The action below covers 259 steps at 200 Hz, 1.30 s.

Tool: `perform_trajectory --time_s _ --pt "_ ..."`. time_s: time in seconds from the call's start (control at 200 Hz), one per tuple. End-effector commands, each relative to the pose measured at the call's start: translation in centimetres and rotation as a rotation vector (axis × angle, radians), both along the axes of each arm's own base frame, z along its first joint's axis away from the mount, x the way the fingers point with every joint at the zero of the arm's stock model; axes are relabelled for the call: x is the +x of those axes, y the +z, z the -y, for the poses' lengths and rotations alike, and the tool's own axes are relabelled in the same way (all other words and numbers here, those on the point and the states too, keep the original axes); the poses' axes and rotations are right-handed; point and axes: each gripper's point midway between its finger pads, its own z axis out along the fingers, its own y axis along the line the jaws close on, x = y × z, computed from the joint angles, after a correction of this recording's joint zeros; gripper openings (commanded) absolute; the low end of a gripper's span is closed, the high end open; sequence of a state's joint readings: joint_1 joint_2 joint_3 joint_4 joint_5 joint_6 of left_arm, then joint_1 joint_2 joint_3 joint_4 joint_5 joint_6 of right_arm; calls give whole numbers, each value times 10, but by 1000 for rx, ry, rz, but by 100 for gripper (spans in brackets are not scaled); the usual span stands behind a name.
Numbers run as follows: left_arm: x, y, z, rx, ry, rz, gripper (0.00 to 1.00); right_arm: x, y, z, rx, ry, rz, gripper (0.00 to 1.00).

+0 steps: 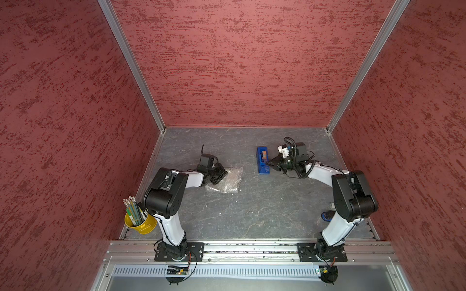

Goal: Wrap dinner plates in bubble wrap
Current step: Pull the tape from the tape cutter, then tear off the tape using the Tape Cutter.

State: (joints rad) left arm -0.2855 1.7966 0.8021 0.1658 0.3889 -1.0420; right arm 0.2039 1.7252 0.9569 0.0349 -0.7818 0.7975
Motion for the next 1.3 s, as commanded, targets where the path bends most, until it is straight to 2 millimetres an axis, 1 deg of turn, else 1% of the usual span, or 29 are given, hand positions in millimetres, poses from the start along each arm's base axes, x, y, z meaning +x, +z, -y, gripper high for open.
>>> perform_trajectory --time_s 0.0,0.055,0.175,0.316,0.481,0.656,0.892,1.072,1.187,1.293 --pt "-30 -36 -9 63 5 -143 0 -15 9 -4 28 23 12 0" --pt "-30 -37 -9 64 4 -146 0 -18 5 -2 25 17 4 0" --pt "-32 -38 -9 66 2 -148 0 -27 -5 -7 31 28 -17 0" --pt "-32 -39 -9 70 0 -149 0 -30 -9 -12 32 39 -21 0" --pt "-32 -38 -9 68 -1 -148 0 -33 -9 -17 33 48 -21 0" --pt "-32 -40 -9 68 -4 -153 0 -35 -15 -15 17 42 -34 0" --pt "-34 -43 -9 67 -5 -161 0 -43 -30 -13 -4 40 -65 0" --pt "-35 -44 -9 72 -4 -161 0 -44 -40 -11 -18 38 -81 0" --pt "-35 -45 -9 74 -7 -162 0 -44 -44 -12 -21 37 -86 0" --pt "-35 -45 -9 73 -6 -161 0 -44 -43 -12 -19 35 -84 0"
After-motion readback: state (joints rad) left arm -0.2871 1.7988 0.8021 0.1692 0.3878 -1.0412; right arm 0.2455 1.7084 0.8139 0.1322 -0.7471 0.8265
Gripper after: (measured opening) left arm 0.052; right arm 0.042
